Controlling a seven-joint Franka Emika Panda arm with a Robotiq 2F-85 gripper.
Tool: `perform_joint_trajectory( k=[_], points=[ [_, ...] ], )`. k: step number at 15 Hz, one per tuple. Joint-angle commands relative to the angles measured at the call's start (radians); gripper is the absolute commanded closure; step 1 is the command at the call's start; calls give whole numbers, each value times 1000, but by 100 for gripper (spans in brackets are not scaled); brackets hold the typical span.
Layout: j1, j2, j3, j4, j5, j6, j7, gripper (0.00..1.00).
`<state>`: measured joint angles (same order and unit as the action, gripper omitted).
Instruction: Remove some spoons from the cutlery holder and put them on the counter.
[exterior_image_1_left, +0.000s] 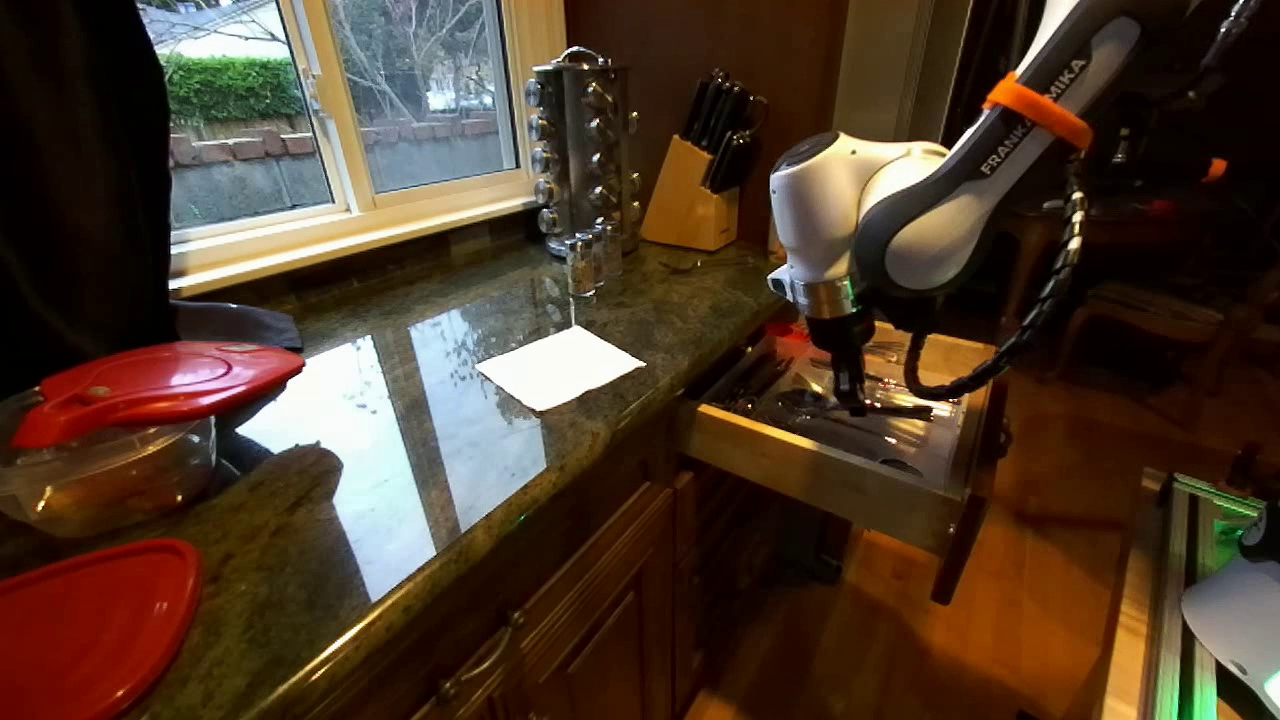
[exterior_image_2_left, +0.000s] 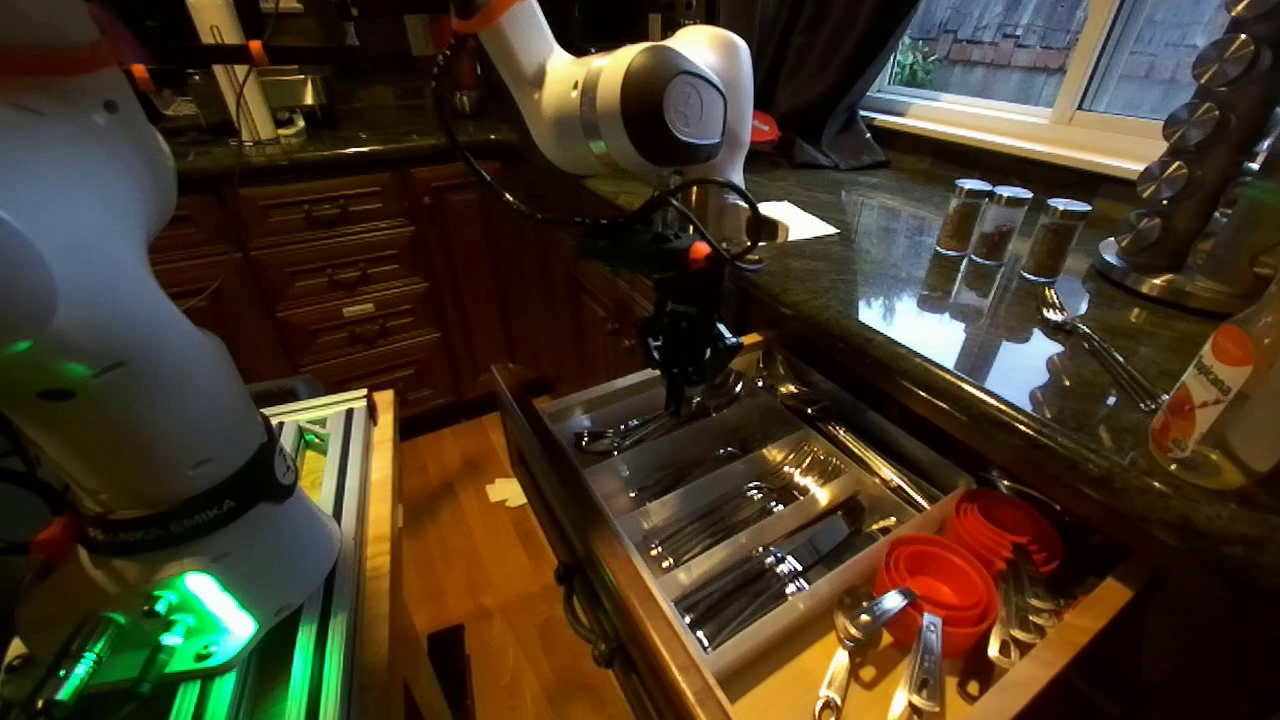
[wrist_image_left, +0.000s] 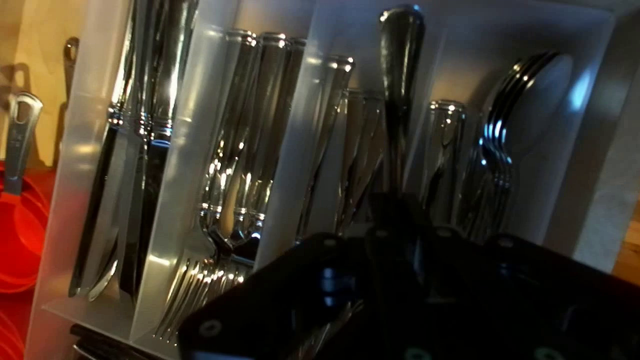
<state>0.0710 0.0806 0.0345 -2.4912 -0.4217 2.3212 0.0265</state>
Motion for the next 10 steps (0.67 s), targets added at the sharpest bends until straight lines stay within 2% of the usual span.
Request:
perform_joint_trajectory(
  k=[1,7,10],
  points=[
    [12,-31,8,1,-77,-106,6,98],
    [4,-108,24,-20,-53,-230,-127,98],
    [-4,-161,19,-21,-9,-268,-242,98]
  ],
)
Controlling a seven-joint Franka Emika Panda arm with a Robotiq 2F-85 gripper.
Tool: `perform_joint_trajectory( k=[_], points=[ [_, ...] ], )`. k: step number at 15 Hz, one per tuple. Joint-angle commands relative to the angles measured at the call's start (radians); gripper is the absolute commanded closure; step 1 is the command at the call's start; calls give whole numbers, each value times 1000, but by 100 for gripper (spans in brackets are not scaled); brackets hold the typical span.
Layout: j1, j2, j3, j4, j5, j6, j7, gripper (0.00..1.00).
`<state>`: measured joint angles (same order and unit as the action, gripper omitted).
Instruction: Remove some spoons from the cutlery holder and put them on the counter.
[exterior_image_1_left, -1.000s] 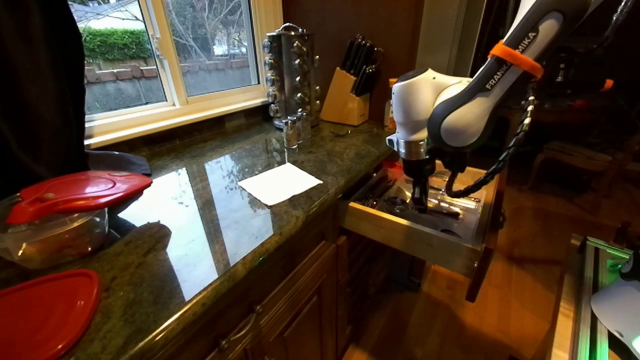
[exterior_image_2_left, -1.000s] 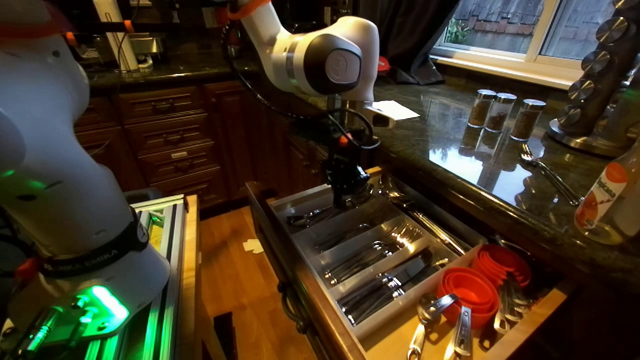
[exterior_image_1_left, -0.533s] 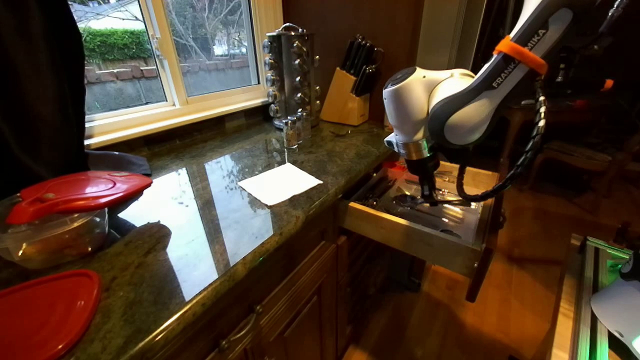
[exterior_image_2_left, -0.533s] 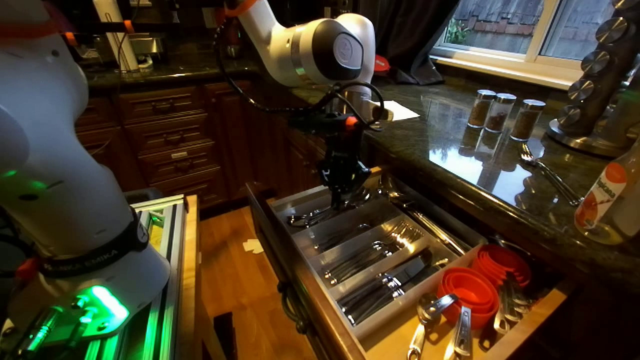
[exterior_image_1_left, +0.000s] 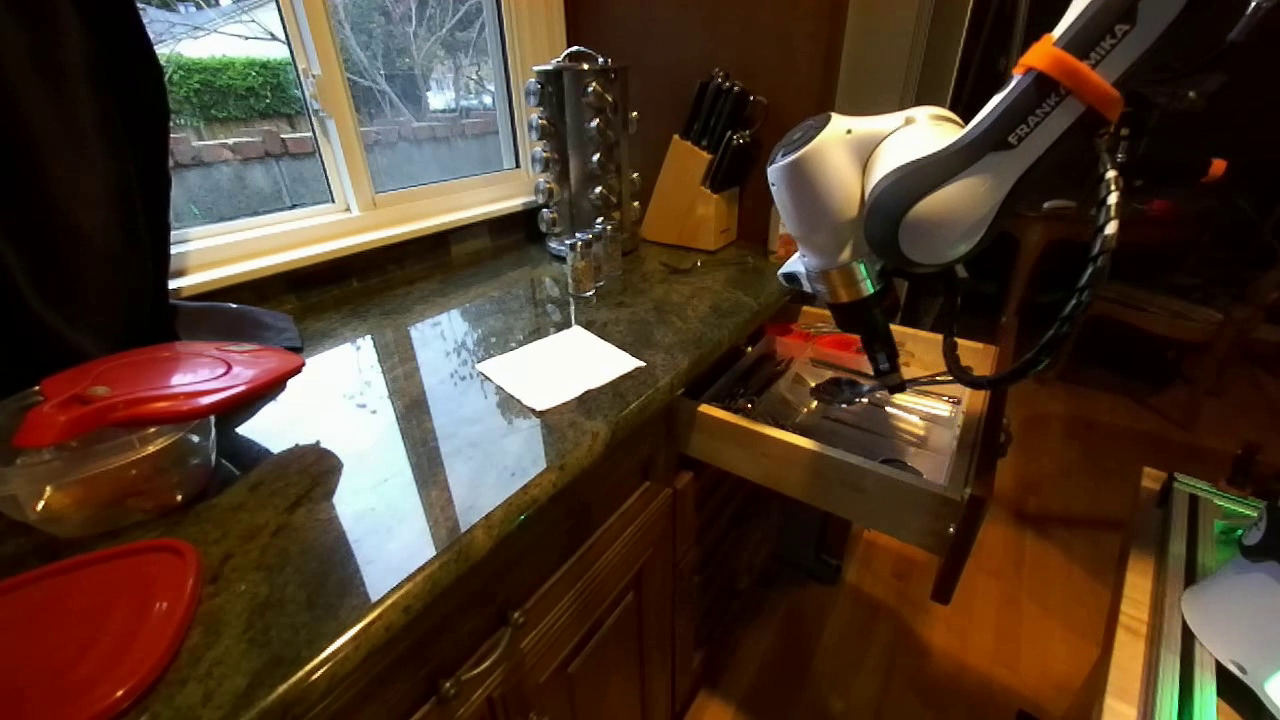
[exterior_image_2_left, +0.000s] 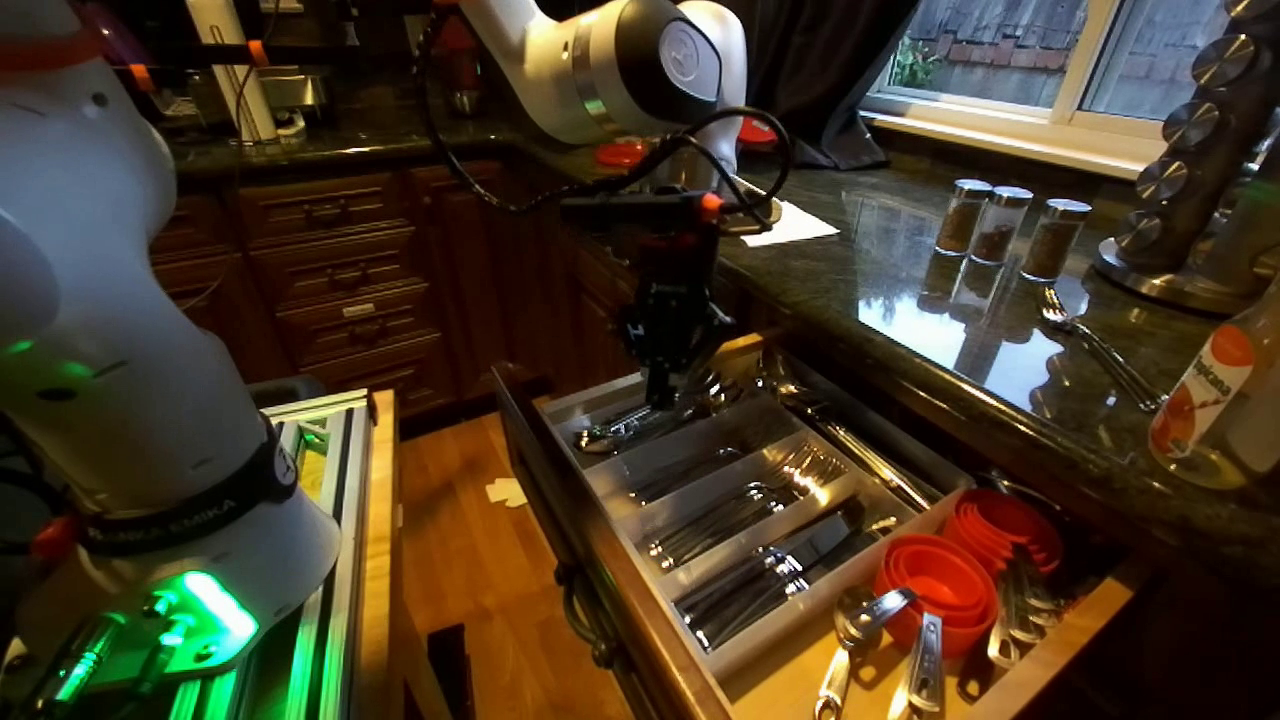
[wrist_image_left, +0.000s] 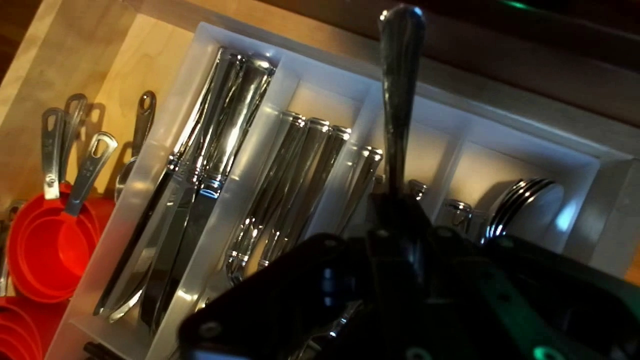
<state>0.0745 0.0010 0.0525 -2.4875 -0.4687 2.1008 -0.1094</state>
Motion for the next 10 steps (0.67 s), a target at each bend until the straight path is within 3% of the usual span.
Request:
perform_joint_trajectory(
  k=[1,5,10],
  points=[
    [-9,-101,-2,-23,61,-62,-164,98],
    [-18,-158,-21,12,119,-110,-295,98],
    [-13,-139,-26,129,133,-166,-359,98]
  ],
)
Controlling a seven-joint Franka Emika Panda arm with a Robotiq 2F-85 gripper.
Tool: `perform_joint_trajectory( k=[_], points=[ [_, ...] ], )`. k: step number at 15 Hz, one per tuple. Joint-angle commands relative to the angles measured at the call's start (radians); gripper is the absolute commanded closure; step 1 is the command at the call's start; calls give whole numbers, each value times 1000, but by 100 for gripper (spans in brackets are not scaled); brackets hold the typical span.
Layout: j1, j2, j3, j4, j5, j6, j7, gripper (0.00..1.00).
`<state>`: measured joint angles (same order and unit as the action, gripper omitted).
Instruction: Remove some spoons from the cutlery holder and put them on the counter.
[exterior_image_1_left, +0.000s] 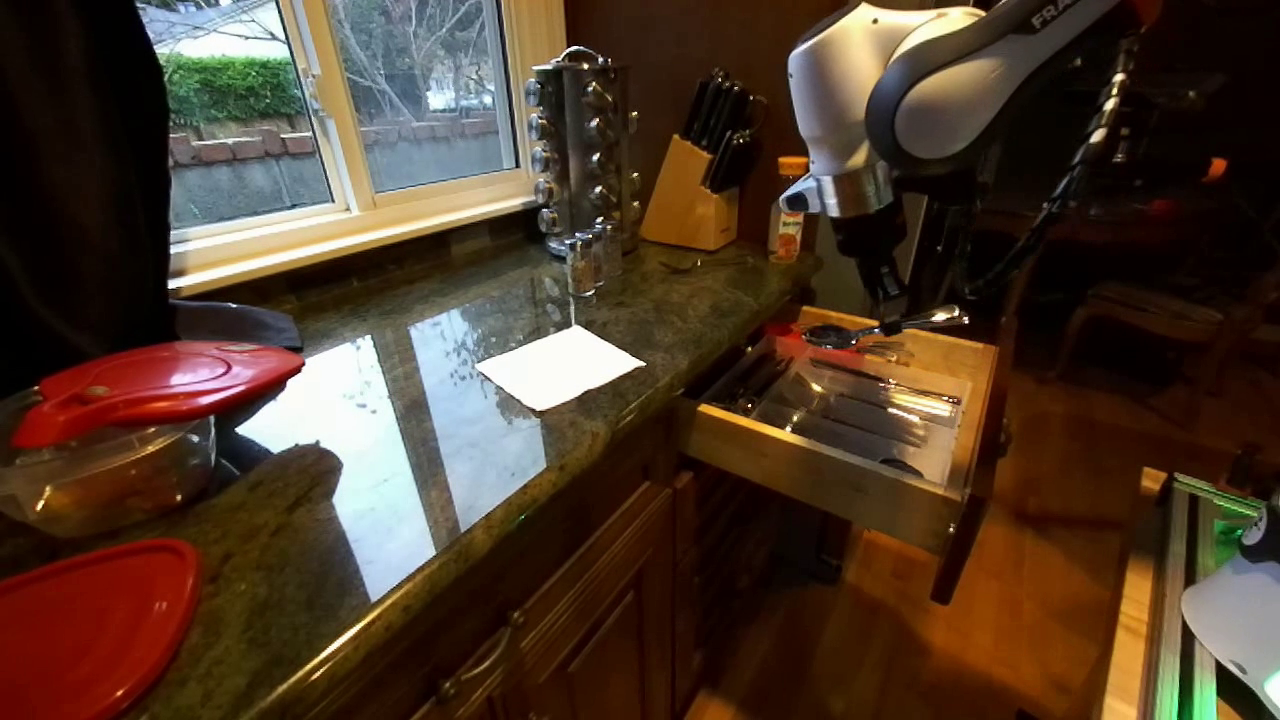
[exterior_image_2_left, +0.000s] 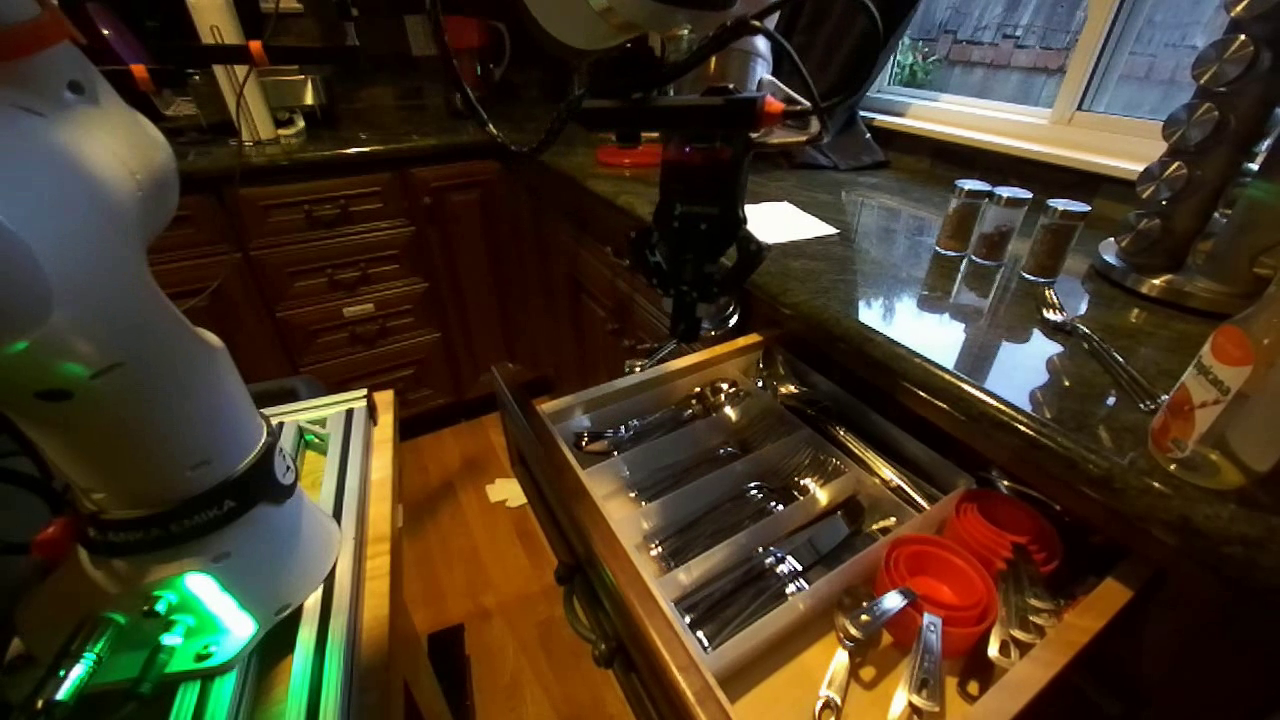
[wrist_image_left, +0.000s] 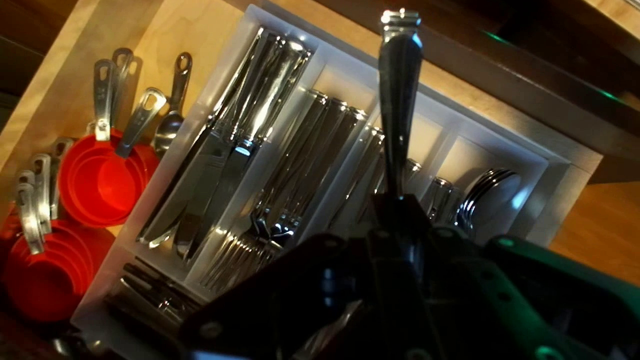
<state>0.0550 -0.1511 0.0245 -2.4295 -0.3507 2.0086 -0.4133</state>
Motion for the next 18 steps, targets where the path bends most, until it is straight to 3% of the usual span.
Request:
perform_joint_trajectory(
  k=[1,2,3,8,9,10,18],
  points=[
    [10,26,5,100,22,-91,-70,98],
    [3,3,1,45,2,-37,-30,98],
    [4,6,2,59,3,-42,-33,91],
    [3,13,2,56,3,-42,-33,91],
    [3,13,2,55,3,-42,-33,98],
    [6,30,1,74,11,-38,-59,98],
    [40,280,57,438,-15,-52,-371,98]
  ],
)
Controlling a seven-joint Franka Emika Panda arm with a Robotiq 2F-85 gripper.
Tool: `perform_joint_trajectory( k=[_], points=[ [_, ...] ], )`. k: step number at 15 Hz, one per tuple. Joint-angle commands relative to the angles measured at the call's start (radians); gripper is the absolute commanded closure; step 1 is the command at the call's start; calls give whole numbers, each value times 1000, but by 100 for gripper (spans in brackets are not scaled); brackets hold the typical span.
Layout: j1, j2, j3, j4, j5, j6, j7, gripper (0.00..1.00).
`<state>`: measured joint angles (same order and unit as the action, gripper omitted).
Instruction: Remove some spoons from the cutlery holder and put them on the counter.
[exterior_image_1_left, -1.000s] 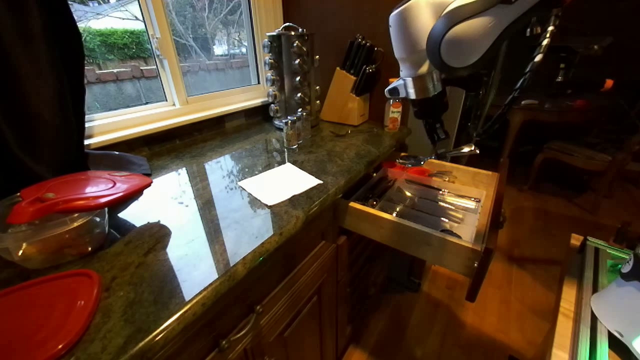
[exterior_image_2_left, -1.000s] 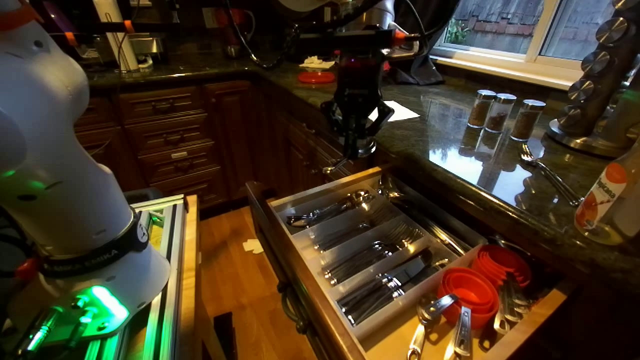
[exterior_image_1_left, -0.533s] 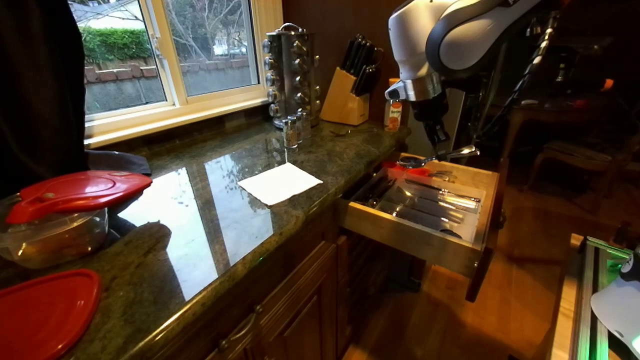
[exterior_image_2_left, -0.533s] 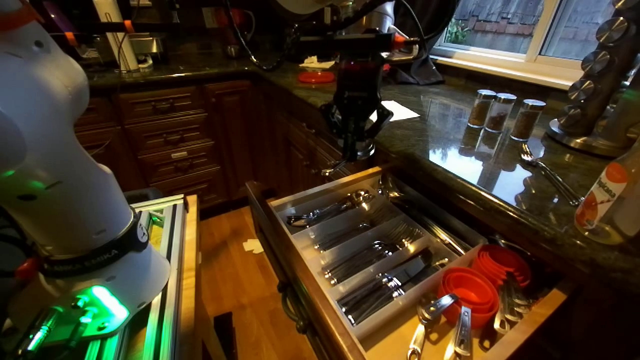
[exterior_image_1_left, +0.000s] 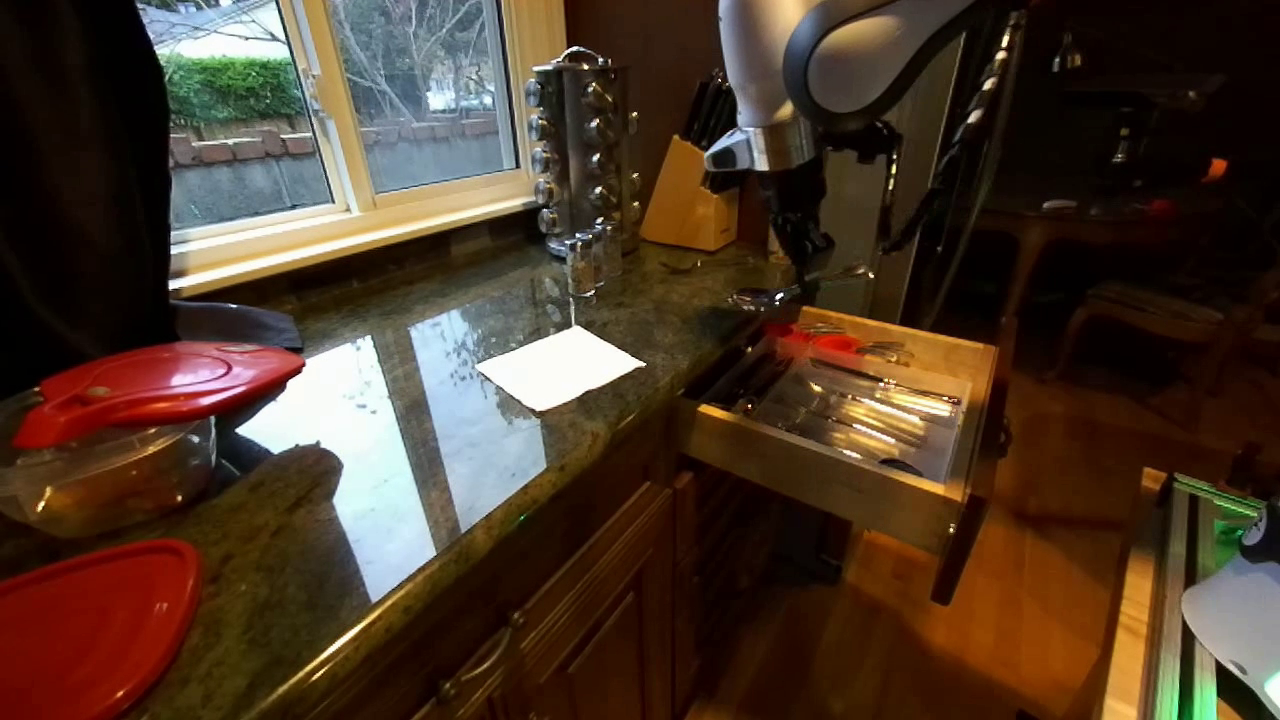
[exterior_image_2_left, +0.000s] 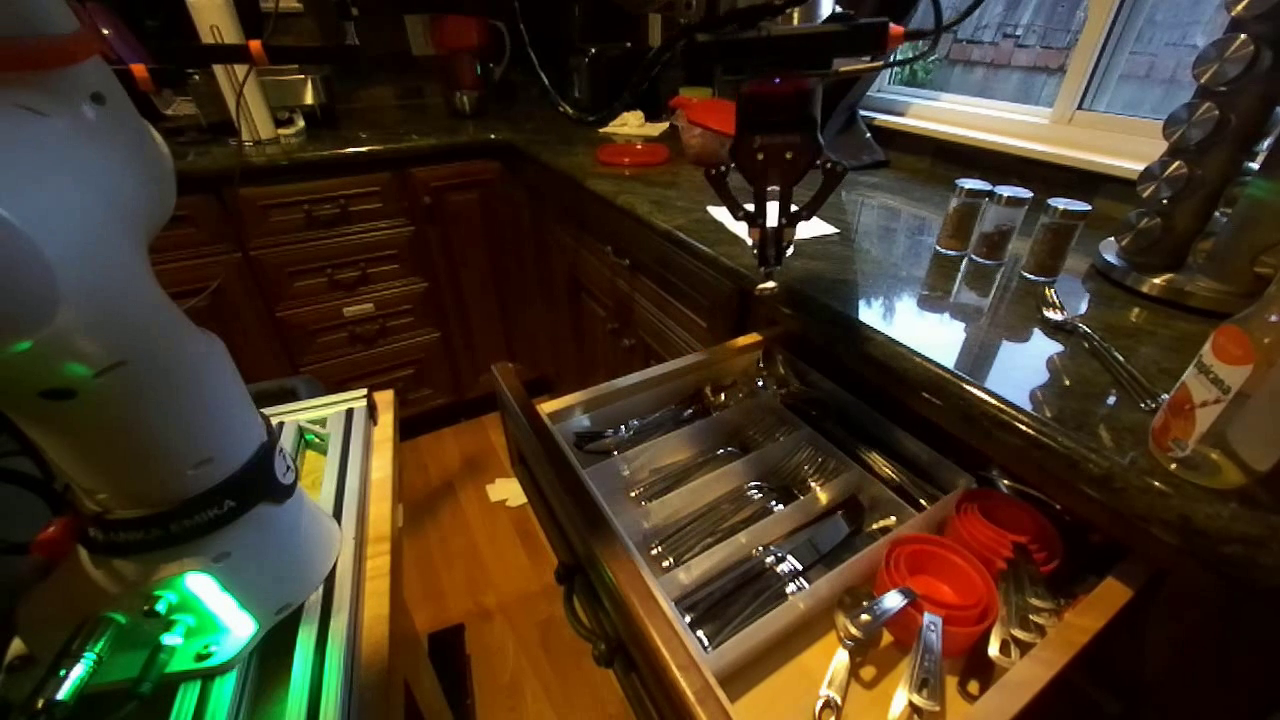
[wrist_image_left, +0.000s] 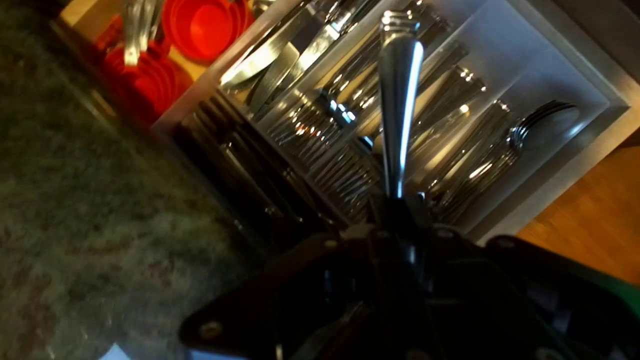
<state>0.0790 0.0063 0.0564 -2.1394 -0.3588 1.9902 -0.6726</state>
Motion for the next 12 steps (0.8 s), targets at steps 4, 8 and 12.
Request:
perform_joint_trajectory(
  k=[4,8,12],
  points=[
    [26,269,65,305,-11,-19,-281,98],
    [34,392,87,436,-11,-26,-385,98],
    [38,476,102,533,12,-23,-451,98]
  ],
)
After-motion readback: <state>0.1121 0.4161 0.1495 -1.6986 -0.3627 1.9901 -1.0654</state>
